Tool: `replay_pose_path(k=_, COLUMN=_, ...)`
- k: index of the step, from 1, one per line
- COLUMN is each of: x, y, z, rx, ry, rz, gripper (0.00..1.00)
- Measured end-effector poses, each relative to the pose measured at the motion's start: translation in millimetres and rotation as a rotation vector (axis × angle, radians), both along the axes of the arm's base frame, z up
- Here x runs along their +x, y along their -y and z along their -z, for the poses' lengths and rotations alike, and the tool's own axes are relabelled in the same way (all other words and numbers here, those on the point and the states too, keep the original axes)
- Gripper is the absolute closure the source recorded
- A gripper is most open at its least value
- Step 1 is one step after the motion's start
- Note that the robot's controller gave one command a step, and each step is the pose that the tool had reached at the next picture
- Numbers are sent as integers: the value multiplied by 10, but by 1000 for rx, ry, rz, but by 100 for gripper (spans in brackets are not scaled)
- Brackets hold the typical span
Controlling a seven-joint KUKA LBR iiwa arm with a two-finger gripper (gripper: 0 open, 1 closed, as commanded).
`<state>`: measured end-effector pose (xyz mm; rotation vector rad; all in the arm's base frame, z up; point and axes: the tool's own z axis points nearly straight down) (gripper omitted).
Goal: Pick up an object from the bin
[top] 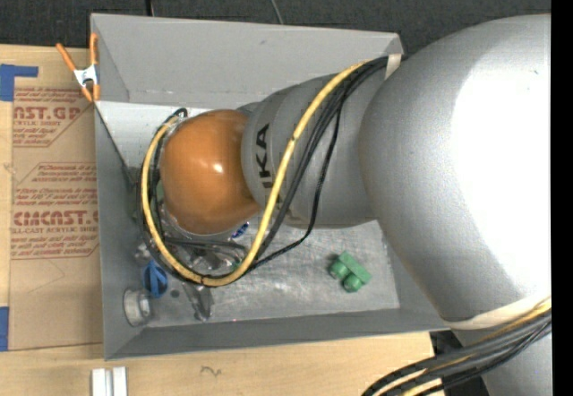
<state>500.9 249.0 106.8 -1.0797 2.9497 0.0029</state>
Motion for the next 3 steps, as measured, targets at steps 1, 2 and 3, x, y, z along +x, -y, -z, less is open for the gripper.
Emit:
replay_pose_path(k=1, x=271, y=68, z=362, rx=1, ry=4, rz=-387, gripper=0)
replay_pose_path(k=2, x=267, y=56, z=358, rx=3, ry=5, rz=-386, gripper=100)
replay_pose_path(k=3, x=352, y=97, z=-1064, rx=2, ry=12, rz=-422, gripper=100)
